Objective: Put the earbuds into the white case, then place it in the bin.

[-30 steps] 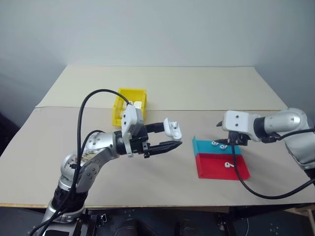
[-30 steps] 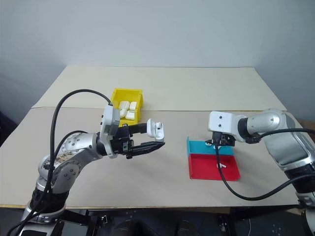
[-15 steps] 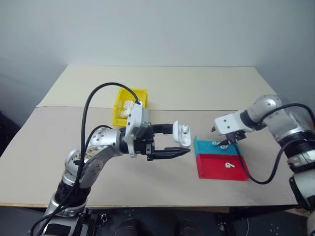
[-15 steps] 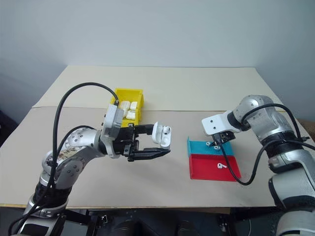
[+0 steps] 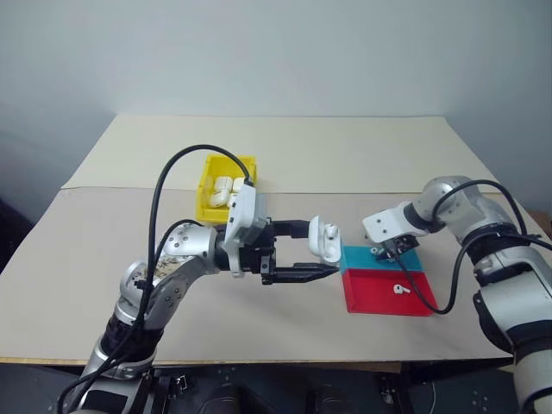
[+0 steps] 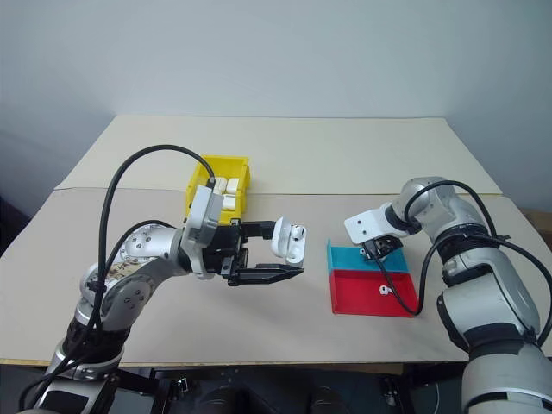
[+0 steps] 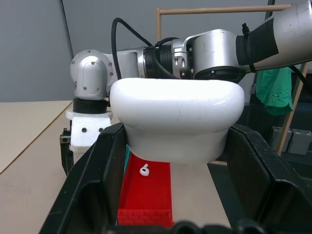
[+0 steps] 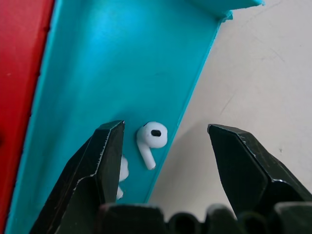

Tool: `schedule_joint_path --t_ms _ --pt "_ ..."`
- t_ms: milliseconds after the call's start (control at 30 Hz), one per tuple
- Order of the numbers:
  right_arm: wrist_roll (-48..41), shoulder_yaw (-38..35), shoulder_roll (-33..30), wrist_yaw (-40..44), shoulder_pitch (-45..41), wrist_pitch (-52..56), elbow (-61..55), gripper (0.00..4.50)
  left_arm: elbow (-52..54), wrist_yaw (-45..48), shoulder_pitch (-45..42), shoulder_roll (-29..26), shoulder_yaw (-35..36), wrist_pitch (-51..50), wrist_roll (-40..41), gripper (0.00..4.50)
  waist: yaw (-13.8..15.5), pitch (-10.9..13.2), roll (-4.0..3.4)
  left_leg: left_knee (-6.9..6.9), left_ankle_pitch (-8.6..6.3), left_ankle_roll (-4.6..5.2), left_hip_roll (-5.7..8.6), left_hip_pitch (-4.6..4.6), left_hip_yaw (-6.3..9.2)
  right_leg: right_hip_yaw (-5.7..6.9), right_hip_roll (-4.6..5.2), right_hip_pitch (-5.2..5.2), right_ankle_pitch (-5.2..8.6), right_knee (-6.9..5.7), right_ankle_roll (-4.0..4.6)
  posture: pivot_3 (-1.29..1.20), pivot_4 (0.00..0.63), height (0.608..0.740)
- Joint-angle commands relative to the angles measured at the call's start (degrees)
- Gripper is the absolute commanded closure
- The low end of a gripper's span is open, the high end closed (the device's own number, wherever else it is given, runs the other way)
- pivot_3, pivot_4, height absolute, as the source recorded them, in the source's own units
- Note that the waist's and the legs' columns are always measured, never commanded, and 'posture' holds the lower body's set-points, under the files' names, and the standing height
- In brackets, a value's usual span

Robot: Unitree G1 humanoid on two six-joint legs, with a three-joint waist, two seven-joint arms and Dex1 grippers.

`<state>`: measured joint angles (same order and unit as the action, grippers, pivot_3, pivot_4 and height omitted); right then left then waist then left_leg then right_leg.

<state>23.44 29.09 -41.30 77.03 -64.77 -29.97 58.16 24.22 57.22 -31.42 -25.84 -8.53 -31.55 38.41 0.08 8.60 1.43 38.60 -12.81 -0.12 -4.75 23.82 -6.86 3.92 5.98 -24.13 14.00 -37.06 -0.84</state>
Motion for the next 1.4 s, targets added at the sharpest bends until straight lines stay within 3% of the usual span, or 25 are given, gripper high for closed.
schedule_joint_path --t_ms 33,200,267,467,767,900,1067,1200,1400 --pt "1.9 0.2 0.3 -1.4 -2.6 -1.6 3.6 1.27 1.6 -0.3 -0.6 0.3 0.6 1.4 0.2 1.74 0.0 0.0 0.0 0.0 0.0 0.0 0.0 0.0 -0.01 0.0 0.0 0.0 0.0 0.0 0.0 0.0 0.15 0.74" --pt "3.1 0.4 1.2 -1.7 -3.5 -3.0 6.7 1.44 2.1 -0.8 0.0 0.1 0.8 1.5 0.3 1.74 -0.2 0.0 -0.01 -0.01 0.01 -0.01 0.0 -0.01 0.0 0.0 0.0 0.0 0.0 -0.01 0.0 0.0 0.15 0.74" --pt "2.9 0.1 1.6 -0.9 -3.7 -3.1 7.3 1.85 2.4 -0.9 0.2 0.1 0.8 1.6 0.3 1.74 -0.4 0.0 -0.01 -0.01 0.01 -0.01 -0.01 -0.02 0.0 0.0 0.0 0.01 0.0 -0.01 0.0 0.0 0.15 0.74" --pt "3.4 0.3 2.2 -0.9 -3.6 -4.1 8.2 3.85 2.6 -1.1 0.5 0.0 0.8 1.7 0.2 1.74 -0.8 0.0 -0.01 -0.01 0.01 -0.02 -0.01 -0.06 0.0 0.0 0.0 0.05 0.0 -0.03 0.0 0.0 0.15 0.74" --pt "-0.3 -3.4 2.1 2.4 -3.9 0.8 6.0 3.87 2.2 -1.0 0.2 -0.4 0.9 1.7 0.3 1.74 -0.8 0.0 -0.02 -0.04 0.02 -0.04 -0.01 -0.06 0.0 -0.01 -0.01 0.04 0.0 -0.02 0.0 0.0 0.15 0.74" --pt "-9.4 -10.1 0.4 9.2 -3.2 10.8 -3.5 3.87 1.2 -0.7 -0.3 -0.2 0.8 2.0 0.1 1.74 -0.8 0.1 -0.1 -0.04 0.02 -0.04 -0.01 -0.04 0.0 -0.02 0.0 0.01 0.0 -0.03 0.01 0.0 0.15 0.74" --pt "-30.8 -25.8 -7.3 13.8 11.1 42.2 -37.6 3.87 0.6 -2.5 -0.4 1.6 0.8 2.2 -0.1 1.74 0.9 0.1 -0.13 -0.07 0.02 -0.03 -0.01 0.03 0.06 0.08 0.02 0.03 0.0 0.04 0.01 0.0 0.15 0.74" --pt "-46.2 -38.6 -9.5 6.6 23.2 62.3 -57.9 3.87 -0.7 -4.0 -1.7 3.5 0.9 1.7 0.6 1.74 1.3 0.1 -0.13 0.06 -0.19 0.31 0.04 0.04 0.08 0.13 0.1 0.11 -0.01 0.04 0.0 0.0 0.15 0.74" --pt "-70.0 -53.6 -5.0 -7.2 29.9 83.3 -75.6 3.87 -1.9 -2.5 -3.1 3.8 0.4 0.6 1.2 1.74 0.5 0.1 -0.15 -0.03 -0.28 0.46 0.01 -0.07 0.17 0.08 0.01 0.11 -0.01 -0.05 0.02 0.0 0.15 0.74"
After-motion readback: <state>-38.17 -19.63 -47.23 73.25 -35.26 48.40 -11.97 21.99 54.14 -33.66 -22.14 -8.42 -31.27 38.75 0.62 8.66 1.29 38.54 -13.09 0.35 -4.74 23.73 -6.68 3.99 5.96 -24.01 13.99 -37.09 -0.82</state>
